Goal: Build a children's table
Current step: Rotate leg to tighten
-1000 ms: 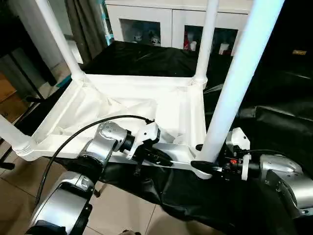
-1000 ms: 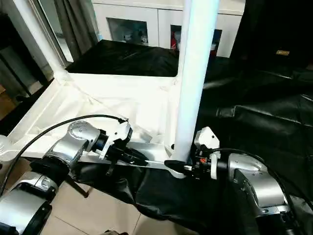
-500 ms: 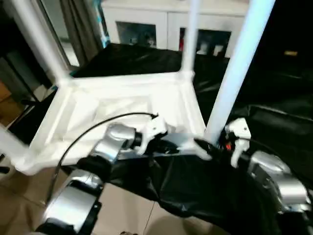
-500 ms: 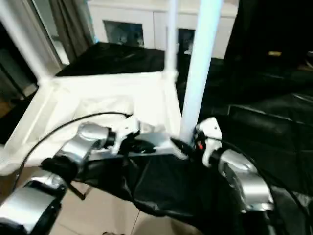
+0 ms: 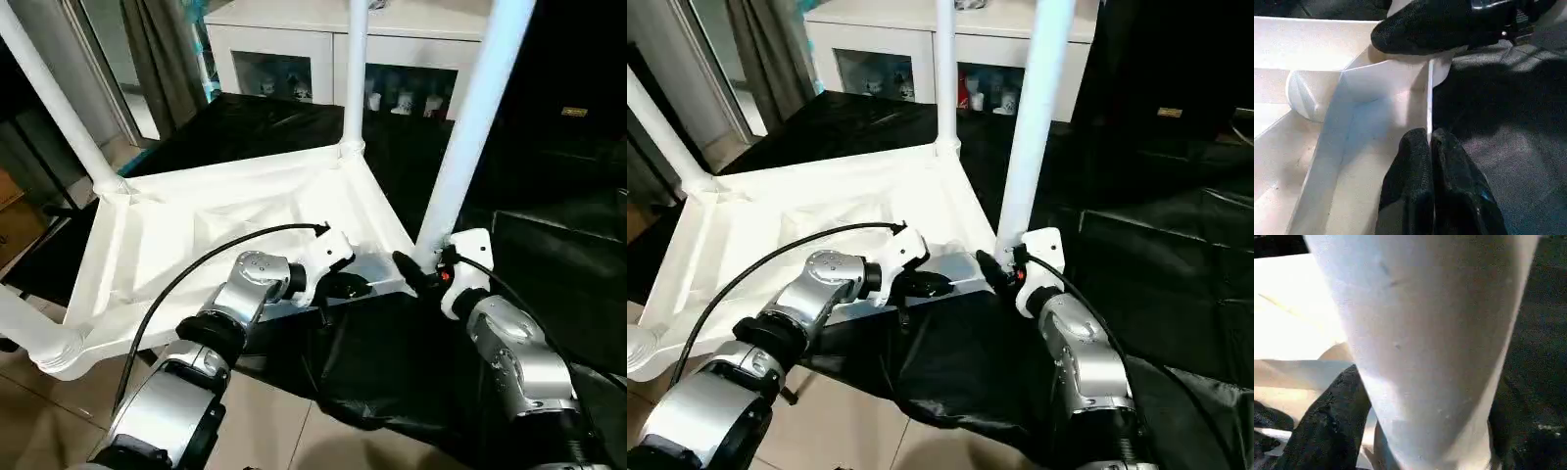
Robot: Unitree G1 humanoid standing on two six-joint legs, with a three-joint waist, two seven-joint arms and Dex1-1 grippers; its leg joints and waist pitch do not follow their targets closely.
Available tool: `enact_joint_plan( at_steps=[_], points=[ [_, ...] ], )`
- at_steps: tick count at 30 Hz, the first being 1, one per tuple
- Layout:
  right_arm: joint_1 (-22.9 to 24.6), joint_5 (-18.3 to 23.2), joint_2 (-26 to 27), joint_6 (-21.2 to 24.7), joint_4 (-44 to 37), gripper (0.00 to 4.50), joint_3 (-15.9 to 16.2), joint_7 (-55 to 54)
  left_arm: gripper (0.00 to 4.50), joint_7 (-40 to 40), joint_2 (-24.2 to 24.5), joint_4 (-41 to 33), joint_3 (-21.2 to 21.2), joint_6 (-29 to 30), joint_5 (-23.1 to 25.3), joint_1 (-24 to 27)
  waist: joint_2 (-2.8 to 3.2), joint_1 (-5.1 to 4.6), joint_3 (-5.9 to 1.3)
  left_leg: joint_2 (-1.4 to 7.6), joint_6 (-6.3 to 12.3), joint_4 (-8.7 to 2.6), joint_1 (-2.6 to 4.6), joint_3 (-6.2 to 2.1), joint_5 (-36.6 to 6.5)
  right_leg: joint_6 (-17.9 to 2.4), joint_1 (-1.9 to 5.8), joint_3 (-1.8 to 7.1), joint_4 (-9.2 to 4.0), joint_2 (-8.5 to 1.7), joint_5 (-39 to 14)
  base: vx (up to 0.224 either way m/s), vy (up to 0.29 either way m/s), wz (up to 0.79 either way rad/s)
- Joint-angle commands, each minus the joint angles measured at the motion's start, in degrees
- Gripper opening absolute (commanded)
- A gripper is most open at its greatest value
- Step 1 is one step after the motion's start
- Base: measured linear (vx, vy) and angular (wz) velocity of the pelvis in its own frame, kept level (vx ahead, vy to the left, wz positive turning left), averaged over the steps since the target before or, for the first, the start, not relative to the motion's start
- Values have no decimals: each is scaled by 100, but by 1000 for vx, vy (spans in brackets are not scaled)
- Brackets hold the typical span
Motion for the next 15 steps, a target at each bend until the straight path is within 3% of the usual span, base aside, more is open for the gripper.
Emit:
enact_joint_plan(
  at_steps=[1,4,6,8,15],
  points=[
    [136,243,132,265,-26,372,764,860,0,-298,-273,-94,-150,-219,-106,-122,-85,-24,-224,207,80,-516,124,-129,-2347,-1006,74,70,-481,-87,-2023,0,0,0],
    [250,458,-423,387,-355,372,835,1691,0,-935,-26,-240,-222,-287,-190,-48,-99,-10,-233,209,203,-504,89,-126,-2126,-1069,134,73,-456,-92,-1747,0,0,0],
    [352,618,-833,471,-581,372,868,2307,0,-1428,166,-355,-278,-314,-252,11,-90,17,-251,217,348,-475,82,-100,-1811,-1219,150,76,-419,-100,-1315,27,-8,1],
    [413,700,-1074,505,-699,372,874,2647,0,-1715,309,-411,-338,-333,-251,48,-70,53,-289,234,689,-389,49,-65,-1110,-1528,173,54,-302,-103,-362,66,-20,3],
    [548,882,-1761,540,-951,372,816,3513,0,-2402,739,-441,-380,-404,-239,113,-73,191,-364,230,1131,-250,61,-52,-224,-1787,199,26,-128,-87,905,37,-7,-1]
  ],
)
